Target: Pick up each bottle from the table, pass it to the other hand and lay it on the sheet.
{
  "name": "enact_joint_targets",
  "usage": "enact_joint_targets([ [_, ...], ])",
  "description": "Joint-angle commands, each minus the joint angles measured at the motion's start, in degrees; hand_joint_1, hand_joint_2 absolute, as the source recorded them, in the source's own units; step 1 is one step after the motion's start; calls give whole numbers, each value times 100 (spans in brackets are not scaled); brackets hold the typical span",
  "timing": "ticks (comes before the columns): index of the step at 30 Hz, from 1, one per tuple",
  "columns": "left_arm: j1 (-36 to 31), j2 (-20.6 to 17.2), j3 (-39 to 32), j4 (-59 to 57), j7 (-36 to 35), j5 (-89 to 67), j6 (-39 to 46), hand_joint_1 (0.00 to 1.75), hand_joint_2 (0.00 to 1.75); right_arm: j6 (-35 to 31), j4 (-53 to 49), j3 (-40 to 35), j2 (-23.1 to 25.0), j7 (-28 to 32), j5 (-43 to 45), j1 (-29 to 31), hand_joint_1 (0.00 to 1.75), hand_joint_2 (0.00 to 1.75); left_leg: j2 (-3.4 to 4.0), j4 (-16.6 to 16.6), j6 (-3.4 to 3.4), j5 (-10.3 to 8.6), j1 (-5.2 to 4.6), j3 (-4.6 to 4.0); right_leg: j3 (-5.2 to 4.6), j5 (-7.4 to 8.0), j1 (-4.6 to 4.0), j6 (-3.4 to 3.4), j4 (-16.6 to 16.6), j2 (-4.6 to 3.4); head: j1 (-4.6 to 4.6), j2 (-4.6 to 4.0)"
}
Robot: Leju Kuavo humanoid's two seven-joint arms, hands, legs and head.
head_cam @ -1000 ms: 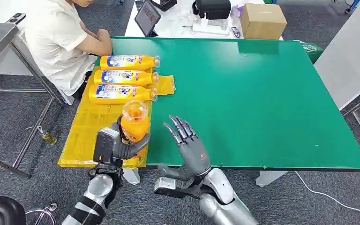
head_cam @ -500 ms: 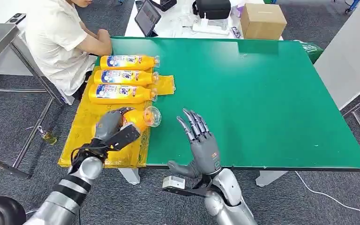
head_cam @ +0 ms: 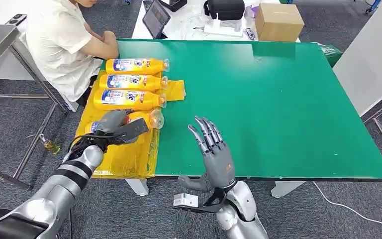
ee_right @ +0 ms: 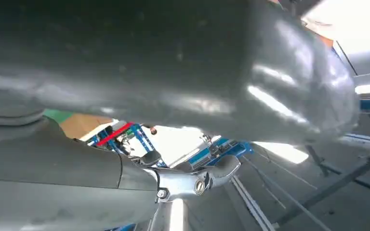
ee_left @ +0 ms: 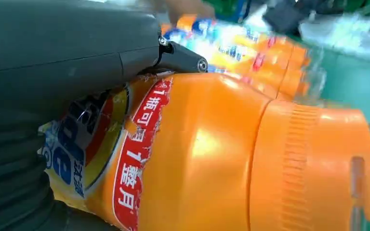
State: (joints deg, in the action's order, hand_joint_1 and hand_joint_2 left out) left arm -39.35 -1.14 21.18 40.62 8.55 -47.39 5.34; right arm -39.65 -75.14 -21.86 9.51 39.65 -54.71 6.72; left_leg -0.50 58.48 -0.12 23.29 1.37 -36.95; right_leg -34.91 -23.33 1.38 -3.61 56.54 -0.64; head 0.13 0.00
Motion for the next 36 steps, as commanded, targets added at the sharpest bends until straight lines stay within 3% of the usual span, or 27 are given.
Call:
enact_joint_targets([
  [1,-509,178,133,-1522,39,148,-289,134,175,-35,486,-36,-142,35,237,195,0,0,5,-9,8,6,-2,29,30,-4,-2,11,-9,2,0,0],
  [8,-509,178,133,-1522,39,148,-289,134,175,-35,486,-36,-142,35,237,195,0,0,4,-6,5,4,-2,29,25,-1,-2,9,-3,0,2,0],
  [9,-517,194,87,-1567,49,194,-302,63,175,-35,538,-59,-154,35,327,210,0,0,8,-9,9,6,-3,41,36,-3,-2,15,-5,-1,0,0],
  [10,-493,205,36,-1578,65,242,-267,17,175,-35,549,-62,-162,35,343,212,0,0,6,-7,5,3,-2,33,29,-1,-1,10,-2,-2,0,0],
  [11,-485,212,18,-1585,67,259,-259,2,175,-35,559,-63,-162,35,340,214,0,0,5,-7,4,2,-2,33,29,-1,-1,9,-2,-1,0,0],
  [21,-400,223,223,-1680,412,179,-370,0,175,-35,987,-152,-223,35,559,342,0,0,2,-10,6,5,-2,38,39,-7,-3,14,-5,6,0,0],
  [26,-353,38,1099,-1323,700,-683,-71,0,175,-35,1171,-179,-242,35,537,457,0,0,4,-4,1,0,0,19,19,-1,-3,9,1,-1,0,0],
  [29,-215,20,1134,-1064,738,-648,3,0,175,-35,1171,-134,-244,35,565,434,0,0,5,-5,6,6,2,33,35,-5,-7,17,-2,2,0,0],
  [32,43,-59,968,-484,883,-375,213,0,175,-35,1155,-61,-222,35,538,348,0,0,13,-11,11,13,-1,56,56,-11,-7,25,-8,-1,0,0],
  [35,650,-231,659,988,1079,294,146,0,175,-35,1063,56,-207,35,514,214,0,0,7,-6,6,10,0,34,35,-10,-5,17,-2,1,0,0],
  [36,850,-264,560,1426,1149,556,58,0,175,-35,1035,80,-208,35,493,179,0,175,9,-6,4,9,-1,31,30,-8,-4,15,-2,-2,0,0],
])
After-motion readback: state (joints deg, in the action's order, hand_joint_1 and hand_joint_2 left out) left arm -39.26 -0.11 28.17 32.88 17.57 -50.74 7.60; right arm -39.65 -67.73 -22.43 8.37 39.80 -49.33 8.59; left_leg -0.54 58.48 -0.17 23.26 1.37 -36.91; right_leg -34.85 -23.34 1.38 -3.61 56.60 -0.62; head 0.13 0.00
